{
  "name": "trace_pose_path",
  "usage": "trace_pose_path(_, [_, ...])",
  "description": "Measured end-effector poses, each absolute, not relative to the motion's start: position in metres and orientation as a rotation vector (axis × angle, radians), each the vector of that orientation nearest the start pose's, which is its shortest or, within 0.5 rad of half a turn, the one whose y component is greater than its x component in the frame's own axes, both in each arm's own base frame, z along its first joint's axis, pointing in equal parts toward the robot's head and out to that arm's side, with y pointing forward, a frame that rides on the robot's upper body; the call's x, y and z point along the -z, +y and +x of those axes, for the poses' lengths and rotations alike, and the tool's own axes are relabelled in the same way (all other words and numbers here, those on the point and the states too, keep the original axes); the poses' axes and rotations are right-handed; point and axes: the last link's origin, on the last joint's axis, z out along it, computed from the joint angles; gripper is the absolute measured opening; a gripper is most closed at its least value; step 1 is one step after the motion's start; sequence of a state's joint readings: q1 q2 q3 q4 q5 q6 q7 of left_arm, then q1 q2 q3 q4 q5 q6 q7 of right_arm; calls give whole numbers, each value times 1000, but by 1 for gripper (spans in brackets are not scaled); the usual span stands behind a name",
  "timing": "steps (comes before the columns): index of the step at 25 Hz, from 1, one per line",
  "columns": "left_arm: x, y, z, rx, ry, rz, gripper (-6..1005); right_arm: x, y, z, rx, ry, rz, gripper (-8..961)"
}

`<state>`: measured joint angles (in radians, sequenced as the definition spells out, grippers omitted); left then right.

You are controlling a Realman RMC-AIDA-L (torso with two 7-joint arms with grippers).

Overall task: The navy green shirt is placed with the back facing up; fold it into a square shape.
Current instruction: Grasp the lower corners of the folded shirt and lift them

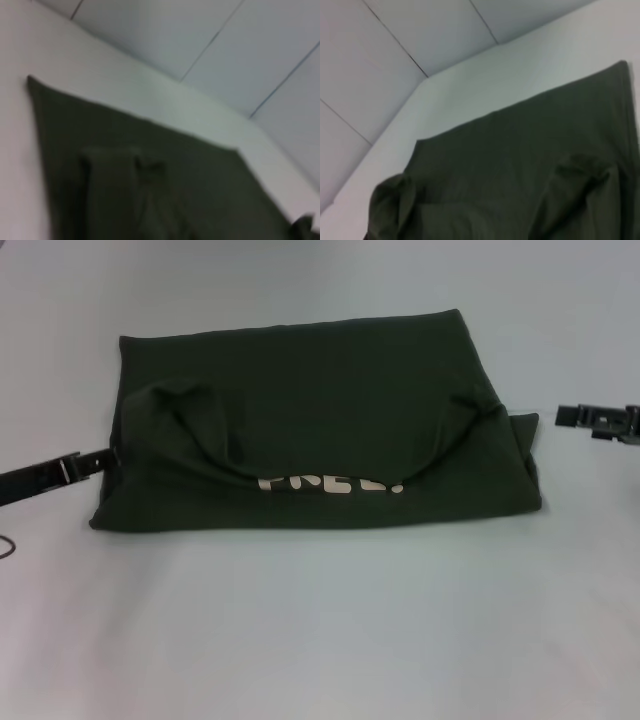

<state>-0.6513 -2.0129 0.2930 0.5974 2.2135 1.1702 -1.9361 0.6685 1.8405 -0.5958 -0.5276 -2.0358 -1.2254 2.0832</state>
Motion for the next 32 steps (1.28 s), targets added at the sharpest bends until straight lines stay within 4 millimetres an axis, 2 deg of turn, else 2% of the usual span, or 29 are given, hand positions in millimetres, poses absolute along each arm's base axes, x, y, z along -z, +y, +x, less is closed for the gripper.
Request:
trace_pose_path(15, [-37, 415, -316, 410, -1255, -2021, 724, -99, 412, 302, -626, 1412, -2117, 932])
trace_pose_path(32, [-22, 412, -330, 259, -1199, -2012, 722, -92, 409, 303, -597, 1427, -2138, 924])
